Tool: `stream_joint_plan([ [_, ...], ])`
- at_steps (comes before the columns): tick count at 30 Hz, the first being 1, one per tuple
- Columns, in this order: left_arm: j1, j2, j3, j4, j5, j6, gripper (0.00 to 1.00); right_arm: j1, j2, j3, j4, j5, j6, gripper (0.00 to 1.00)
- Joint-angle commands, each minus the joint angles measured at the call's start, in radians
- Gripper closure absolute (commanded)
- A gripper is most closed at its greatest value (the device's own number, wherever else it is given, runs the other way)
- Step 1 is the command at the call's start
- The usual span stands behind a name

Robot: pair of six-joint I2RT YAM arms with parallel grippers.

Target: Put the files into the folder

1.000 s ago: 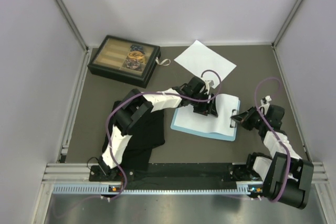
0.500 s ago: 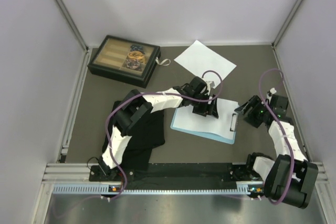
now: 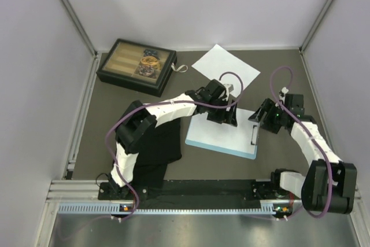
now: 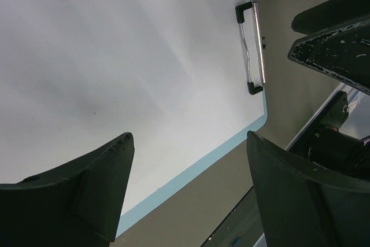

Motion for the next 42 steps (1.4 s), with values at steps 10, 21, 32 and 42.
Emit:
stream_joint_plan([
  [10, 0.188, 0.189, 0.261, 0.492, 0.044, -0.167, 0.25, -0.015, 0.427, 0.436, 0.133, -0.016, 0.077, 0.16],
  [21, 0.271, 0.661, 0.831, 0.564, -0.037, -0.3, 0.44, 0.007, 0.76, 0.671, 0.207, 0.079, 0.245, 0.21],
  [32, 0.289, 0.751, 0.819, 0.477, -0.09, -0.429, 0.56, 0.025, 0.883, 0.748, 0.241, 0.145, 0.229, 0.23],
  [42, 0.295, 0.778, 0.802, 0.374, -0.097, -0.474, 0.66, 0.072, 1.005, 0.872, 0.211, 0.142, 0.222, 0.23],
])
